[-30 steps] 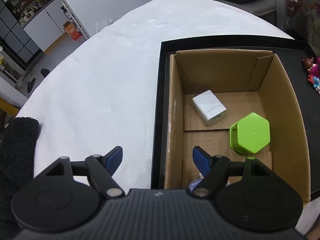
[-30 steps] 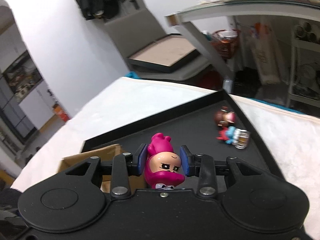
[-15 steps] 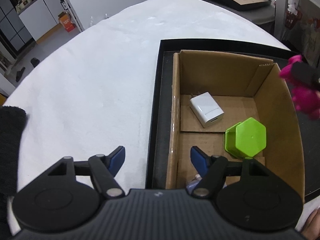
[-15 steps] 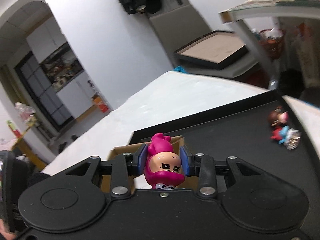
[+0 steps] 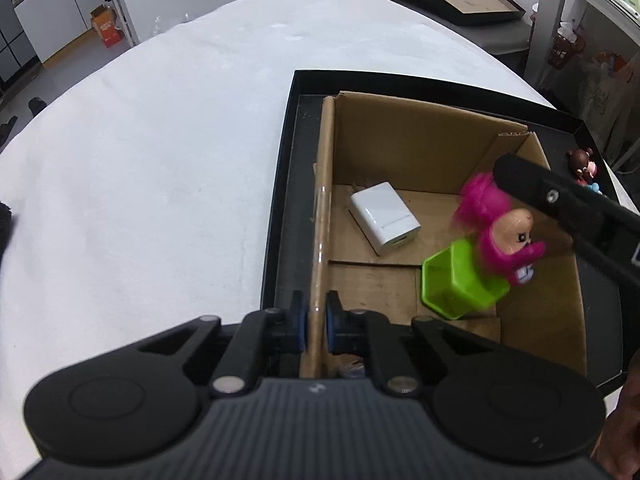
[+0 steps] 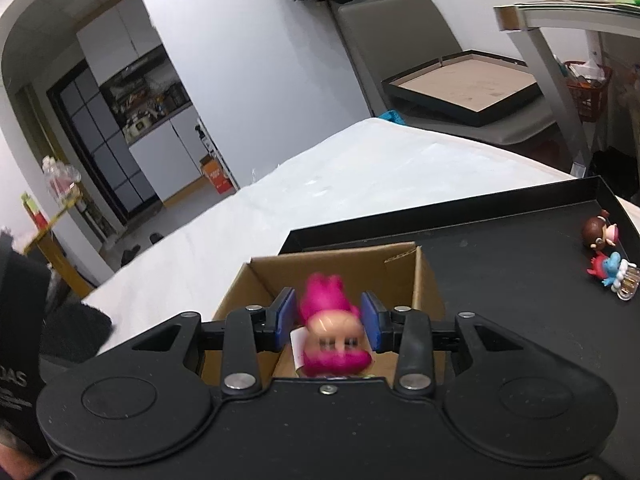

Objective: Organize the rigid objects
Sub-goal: 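Carry the pink figure into the box and open the right gripper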

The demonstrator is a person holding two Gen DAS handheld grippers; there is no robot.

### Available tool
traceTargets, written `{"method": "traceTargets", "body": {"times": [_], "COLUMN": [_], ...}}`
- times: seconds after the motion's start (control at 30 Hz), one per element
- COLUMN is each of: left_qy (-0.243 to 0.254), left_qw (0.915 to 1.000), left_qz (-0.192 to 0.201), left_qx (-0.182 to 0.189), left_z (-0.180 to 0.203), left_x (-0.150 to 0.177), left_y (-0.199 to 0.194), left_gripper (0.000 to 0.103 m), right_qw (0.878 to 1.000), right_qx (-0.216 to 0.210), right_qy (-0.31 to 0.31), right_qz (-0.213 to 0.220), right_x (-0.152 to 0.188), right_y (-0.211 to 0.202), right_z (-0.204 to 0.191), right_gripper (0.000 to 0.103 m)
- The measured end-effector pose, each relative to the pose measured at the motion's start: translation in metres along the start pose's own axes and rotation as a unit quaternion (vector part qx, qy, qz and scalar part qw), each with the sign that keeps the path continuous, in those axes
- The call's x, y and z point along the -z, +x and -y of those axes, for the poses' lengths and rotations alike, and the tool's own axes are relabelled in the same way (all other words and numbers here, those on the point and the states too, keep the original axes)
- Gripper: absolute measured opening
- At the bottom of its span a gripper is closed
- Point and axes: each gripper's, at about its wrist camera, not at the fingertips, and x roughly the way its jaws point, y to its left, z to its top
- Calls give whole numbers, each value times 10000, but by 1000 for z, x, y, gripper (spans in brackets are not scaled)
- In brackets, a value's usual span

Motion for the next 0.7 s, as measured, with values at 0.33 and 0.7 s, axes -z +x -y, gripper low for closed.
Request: {"method": "traceTargets", "body": {"times": [0.33,0.7], "left_qy": [-75,-47], "left_qw": [10000,9999], "left_qz": [-15,-79], "left_qx": [37,-138], "left_z": [-3,2], "left_x": [0,-2], "left_y": [1,0], "left_gripper": [9,11], "right_qw": [9995,9956], "right_qx": [164,407], "right_qy": [-102,-741], "right_qz": [-258,-411], "right_x": [1,-25], "right_y": [-13,-32], "right_z": [3,18], "right_gripper": [48,60]}}
